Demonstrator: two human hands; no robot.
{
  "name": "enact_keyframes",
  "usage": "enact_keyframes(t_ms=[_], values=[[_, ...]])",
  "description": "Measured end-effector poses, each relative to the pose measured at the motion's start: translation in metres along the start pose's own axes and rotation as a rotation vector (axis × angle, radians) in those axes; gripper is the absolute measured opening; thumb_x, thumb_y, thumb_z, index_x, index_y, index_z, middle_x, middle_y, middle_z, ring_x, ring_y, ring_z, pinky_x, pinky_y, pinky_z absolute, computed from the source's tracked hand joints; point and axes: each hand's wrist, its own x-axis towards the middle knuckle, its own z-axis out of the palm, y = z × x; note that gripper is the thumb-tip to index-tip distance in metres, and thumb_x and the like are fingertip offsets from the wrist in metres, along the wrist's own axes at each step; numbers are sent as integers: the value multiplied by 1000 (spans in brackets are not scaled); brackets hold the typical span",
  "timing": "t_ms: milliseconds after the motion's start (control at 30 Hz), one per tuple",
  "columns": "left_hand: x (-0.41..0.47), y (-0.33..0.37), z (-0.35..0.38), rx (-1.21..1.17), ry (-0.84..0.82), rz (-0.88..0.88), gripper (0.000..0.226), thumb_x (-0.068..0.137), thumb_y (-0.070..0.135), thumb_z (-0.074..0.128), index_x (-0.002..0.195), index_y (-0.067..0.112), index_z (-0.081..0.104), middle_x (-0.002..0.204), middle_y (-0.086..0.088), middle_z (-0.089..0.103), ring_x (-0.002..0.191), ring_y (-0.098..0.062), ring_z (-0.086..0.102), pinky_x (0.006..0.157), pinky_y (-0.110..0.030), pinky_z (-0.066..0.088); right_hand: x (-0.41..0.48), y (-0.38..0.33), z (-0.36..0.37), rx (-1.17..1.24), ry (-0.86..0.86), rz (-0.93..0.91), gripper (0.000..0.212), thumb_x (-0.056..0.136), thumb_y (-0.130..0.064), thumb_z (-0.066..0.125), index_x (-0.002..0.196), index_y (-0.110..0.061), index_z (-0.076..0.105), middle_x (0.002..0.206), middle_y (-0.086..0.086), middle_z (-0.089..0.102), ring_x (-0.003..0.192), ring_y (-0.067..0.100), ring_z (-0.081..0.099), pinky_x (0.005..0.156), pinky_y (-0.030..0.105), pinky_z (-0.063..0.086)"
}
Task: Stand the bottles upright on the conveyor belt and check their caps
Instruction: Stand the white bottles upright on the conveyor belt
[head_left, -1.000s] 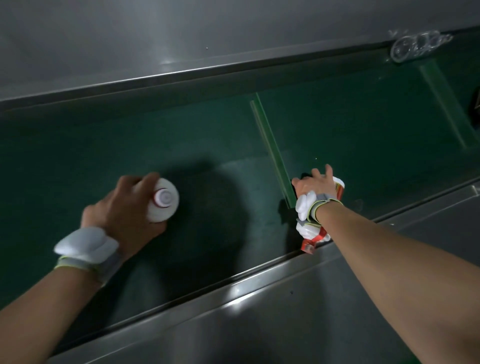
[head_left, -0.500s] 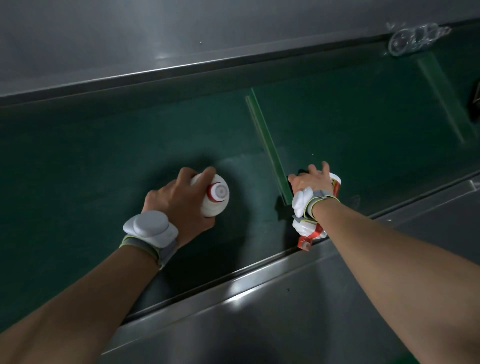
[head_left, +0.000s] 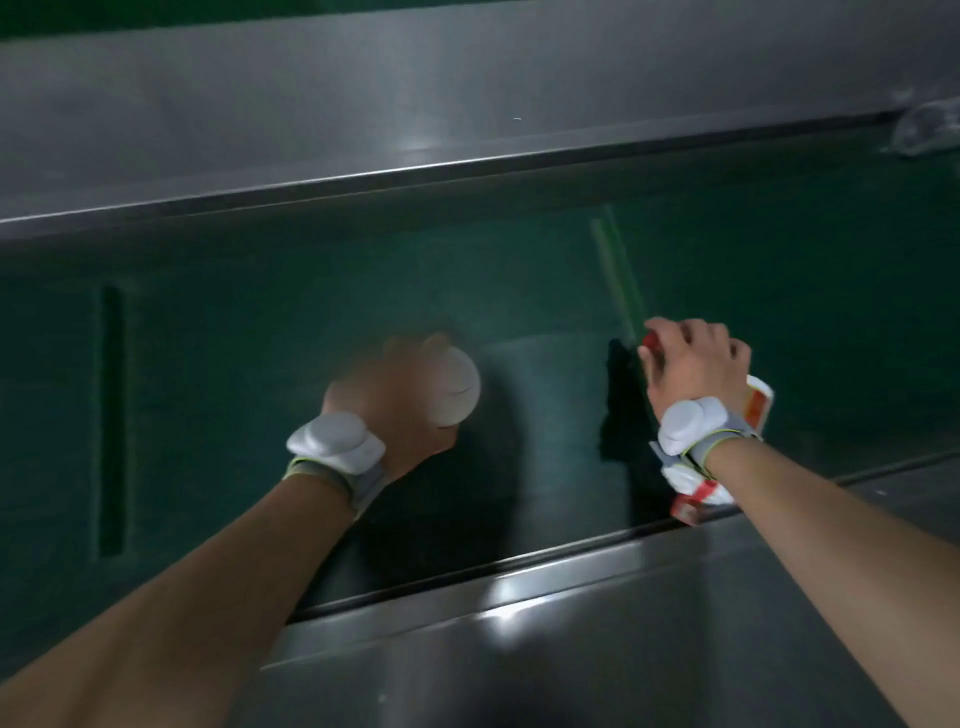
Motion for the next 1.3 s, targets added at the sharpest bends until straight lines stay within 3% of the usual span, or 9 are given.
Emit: enact_keyframes(t_ms=[167,333,533,767,900,1033,1200,1300], values=[[-21,-49,-13,-43,40,-97,70,69,49,72,129,38,37,114,3,52,81,-33,64,60,-32,38,-5,-135,-38,585,38,-158,24,82,-25,68,103,-19,60,100,3,66,95,29,58,79,42,49],[-46,-108,-15,-89,115,-196,70,69,48,73,129,35,41,109,2,53,73,-32,62,58,-32,36,-43,-248,-83,845,-95,-300,40,79,-22,74,115,-19,56,104,-7,69,94,14,63,81,33,51],[-65,-158,-10,-224,233,-355,55,70,51,67,114,37,37,95,6,51,61,-27,55,55,-31,39,-62,-317,-101,585,-288,-614,49,87,-28,63,131,-24,42,112,-4,65,101,23,59,80,44,50],[-72,-188,-4,-334,262,-413,46,75,55,58,113,35,40,101,4,51,67,-32,60,57,-32,39,-59,-363,-99,386,-373,-652,52,91,-28,58,137,-24,34,122,4,62,110,30,57,86,45,47],[-75,-192,-3,-396,215,-373,51,74,50,63,117,35,38,101,6,45,65,-30,55,59,-31,38,-59,-371,-106,431,-383,-652,48,89,-24,63,132,-23,42,122,-1,63,107,28,60,89,43,47],[-76,-195,-3,-447,192,-380,45,74,44,63,111,37,39,101,5,46,64,-27,53,60,-32,42,-58,-377,-105,410,-370,-713,26,88,-25,63,113,-21,56,112,-1,64,99,25,60,85,42,48],[-75,-191,-5,-399,162,-334,46,78,37,63,117,30,38,104,2,44,68,-26,56,58,-32,42,-51,-384,-107,313,-312,-906,27,86,-16,66,113,-15,67,110,2,64,100,27,57,83,44,49],[-73,-189,-6,-389,152,-329,48,79,35,64,119,28,38,104,1,44,68,-27,57,57,-33,46,-45,-386,-111,270,-341,-917,28,88,-18,65,115,-18,67,109,1,63,100,25,55,84,43,48]])
